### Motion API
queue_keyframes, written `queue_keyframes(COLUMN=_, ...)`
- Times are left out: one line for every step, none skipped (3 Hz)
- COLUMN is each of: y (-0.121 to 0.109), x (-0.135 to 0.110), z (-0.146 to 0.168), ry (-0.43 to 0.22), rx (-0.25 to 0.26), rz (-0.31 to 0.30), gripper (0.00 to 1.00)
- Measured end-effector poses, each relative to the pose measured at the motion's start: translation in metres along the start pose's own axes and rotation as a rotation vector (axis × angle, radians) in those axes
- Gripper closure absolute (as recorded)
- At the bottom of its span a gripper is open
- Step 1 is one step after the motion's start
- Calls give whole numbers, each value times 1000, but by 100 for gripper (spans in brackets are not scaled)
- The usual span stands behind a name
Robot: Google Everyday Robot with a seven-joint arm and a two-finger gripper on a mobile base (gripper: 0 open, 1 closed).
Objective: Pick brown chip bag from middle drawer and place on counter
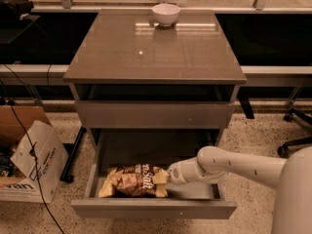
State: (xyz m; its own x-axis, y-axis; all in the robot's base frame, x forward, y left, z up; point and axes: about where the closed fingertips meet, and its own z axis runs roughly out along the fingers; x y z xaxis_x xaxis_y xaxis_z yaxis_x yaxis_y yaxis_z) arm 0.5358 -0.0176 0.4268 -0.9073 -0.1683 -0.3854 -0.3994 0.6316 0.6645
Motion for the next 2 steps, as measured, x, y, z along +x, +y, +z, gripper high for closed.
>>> queue_keyframes(y=18, x=-13, z=-21, ry=-56, rx=-18, rz=-43, gripper=100)
queue_keyframes(y=61, x=-27, z=-76, ry=-142, rx=-29, rz=-182, gripper=100)
